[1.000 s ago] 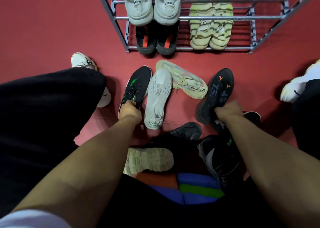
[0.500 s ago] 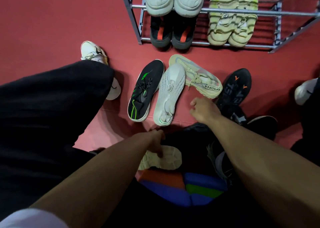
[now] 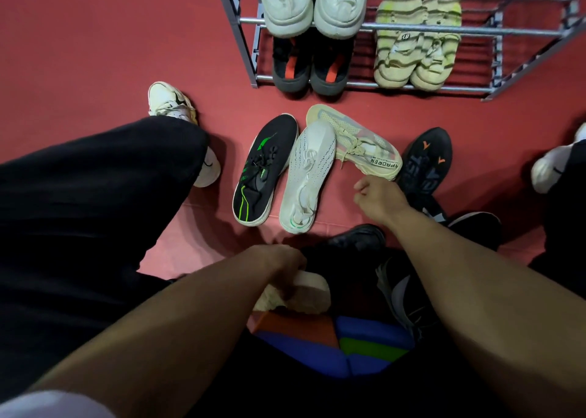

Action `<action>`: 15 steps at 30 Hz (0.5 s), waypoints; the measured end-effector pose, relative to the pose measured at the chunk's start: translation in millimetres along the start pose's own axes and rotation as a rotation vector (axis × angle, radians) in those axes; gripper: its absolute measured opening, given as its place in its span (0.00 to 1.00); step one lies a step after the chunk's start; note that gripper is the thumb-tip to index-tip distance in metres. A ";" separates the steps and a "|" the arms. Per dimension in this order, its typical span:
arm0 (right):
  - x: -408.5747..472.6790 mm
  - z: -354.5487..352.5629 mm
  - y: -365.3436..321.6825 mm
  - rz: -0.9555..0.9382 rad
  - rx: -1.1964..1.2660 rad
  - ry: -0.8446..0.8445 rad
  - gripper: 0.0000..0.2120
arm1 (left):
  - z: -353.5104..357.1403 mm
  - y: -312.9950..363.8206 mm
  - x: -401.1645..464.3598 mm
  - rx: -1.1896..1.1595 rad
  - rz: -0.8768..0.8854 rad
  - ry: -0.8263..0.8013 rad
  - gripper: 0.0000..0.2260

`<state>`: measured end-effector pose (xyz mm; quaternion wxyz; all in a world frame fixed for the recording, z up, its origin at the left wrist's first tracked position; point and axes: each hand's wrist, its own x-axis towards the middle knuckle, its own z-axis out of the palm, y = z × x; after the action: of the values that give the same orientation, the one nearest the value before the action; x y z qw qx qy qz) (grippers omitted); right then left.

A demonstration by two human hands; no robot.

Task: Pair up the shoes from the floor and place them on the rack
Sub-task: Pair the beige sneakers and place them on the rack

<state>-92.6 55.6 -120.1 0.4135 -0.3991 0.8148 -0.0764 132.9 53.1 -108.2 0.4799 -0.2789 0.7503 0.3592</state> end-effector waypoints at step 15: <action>-9.4 -47.0 -39.2 0.170 0.974 -0.722 0.15 | -125.4 -15.3 -17.4 0.370 0.197 1.262 0.13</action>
<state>-100.9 26.4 -66.1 0.8030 -0.0984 0.5237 -0.2669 86.1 -55.8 -61.1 -0.0467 -0.2787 0.9586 0.0347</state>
